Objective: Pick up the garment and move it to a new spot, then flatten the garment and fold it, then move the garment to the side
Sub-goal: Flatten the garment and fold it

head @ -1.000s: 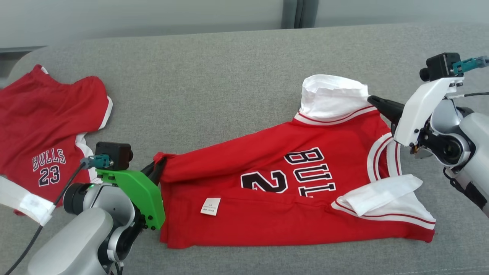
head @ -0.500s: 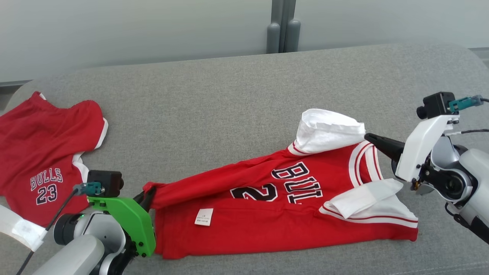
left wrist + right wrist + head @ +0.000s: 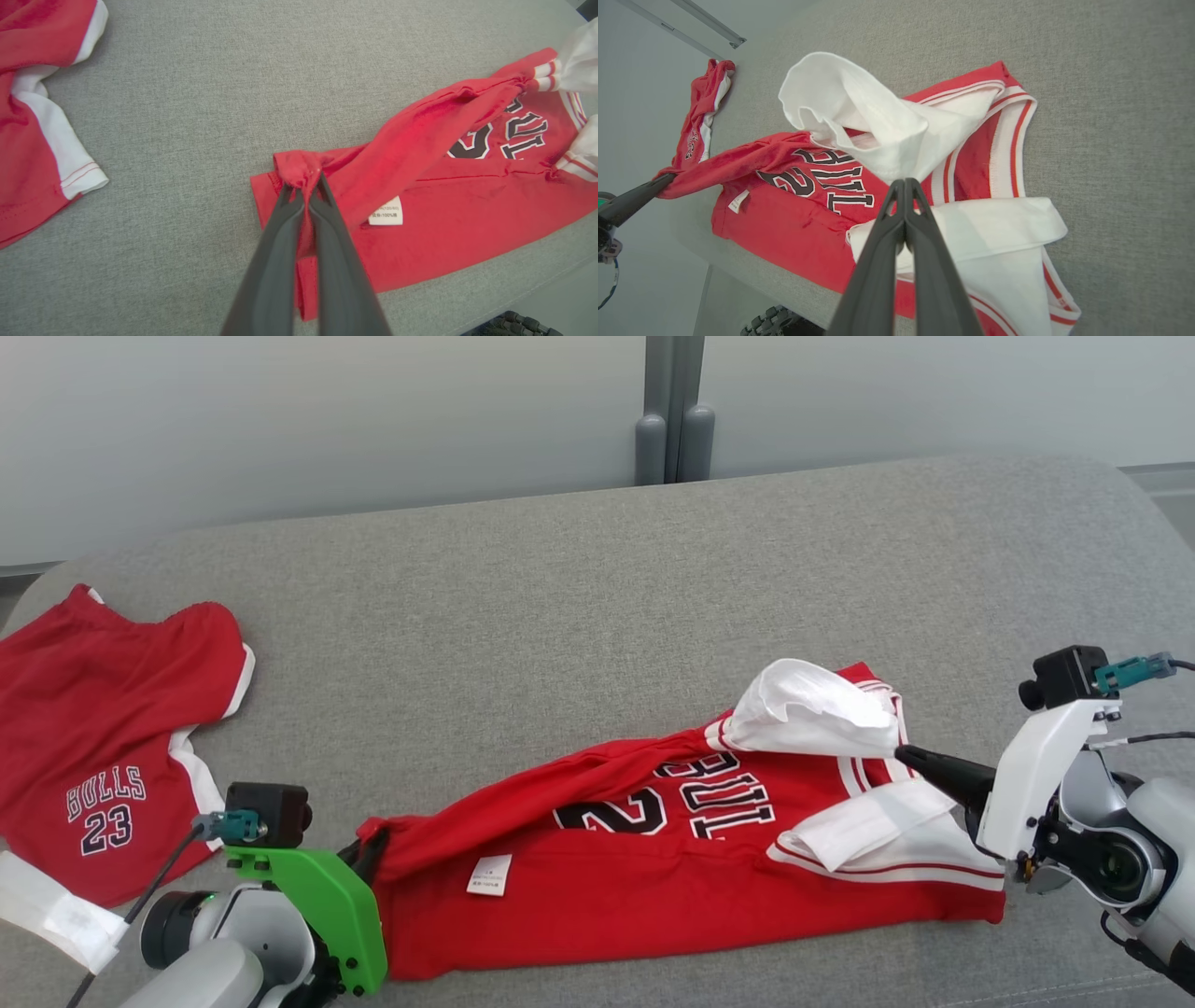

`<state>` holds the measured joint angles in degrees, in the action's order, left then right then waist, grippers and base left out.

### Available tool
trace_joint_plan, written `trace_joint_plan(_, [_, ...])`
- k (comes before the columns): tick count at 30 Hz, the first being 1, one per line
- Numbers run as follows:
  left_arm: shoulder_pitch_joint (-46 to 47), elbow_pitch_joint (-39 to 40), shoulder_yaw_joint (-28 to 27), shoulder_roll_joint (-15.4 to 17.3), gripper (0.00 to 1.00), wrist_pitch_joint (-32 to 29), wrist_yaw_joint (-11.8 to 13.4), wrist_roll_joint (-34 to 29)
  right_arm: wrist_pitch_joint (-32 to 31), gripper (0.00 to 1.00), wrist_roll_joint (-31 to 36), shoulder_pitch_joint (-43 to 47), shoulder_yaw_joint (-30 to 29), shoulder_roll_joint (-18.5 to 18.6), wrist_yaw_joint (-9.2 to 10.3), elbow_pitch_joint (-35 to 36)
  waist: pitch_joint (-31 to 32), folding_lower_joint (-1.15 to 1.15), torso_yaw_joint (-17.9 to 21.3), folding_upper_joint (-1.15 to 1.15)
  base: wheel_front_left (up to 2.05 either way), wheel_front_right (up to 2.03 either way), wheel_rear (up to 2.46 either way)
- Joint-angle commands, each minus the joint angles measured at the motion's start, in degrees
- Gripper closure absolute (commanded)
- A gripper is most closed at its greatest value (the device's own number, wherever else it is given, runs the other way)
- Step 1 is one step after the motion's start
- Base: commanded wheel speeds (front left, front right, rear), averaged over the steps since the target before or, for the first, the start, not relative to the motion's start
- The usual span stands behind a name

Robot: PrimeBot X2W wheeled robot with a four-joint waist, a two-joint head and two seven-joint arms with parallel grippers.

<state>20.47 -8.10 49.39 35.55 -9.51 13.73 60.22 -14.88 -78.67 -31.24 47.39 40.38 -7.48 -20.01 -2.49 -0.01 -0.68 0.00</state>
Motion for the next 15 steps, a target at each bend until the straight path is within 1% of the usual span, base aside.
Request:
trace_joint_plan(1, [-1.04, -0.5, 0.0, 0.31, 1.0, 0.08, 0.31, -0.01, 0.19, 1.0, -0.51, 1.12, 0.04, 0.62, -0.02, 0.6, 0.01, 0.01, 0.18, 0.0, 0.0, 0.0, 0.0])
trace_joint_plan(9, [-0.96, -2.57, -0.37, 0.15, 1.0, 1.09, 1.09, -0.42, -0.35, 1.0, -0.96, 3.41, 0.32, 0.7, -0.02, 2.02, -0.14, 0.01, 0.77, 0.0, 0.0, 0.0, 0.0])
trace_joint_plan(15, [-0.86, -4.05, -0.19, -0.19, 1.0, 1.06, 0.96, -0.28, -1.05, 1.0, -1.19, 5.23, 0.34, 0.78, -0.02, 1.39, -0.32, 0.01, 0.65, 0.0, 0.0, 0.0, 0.0])
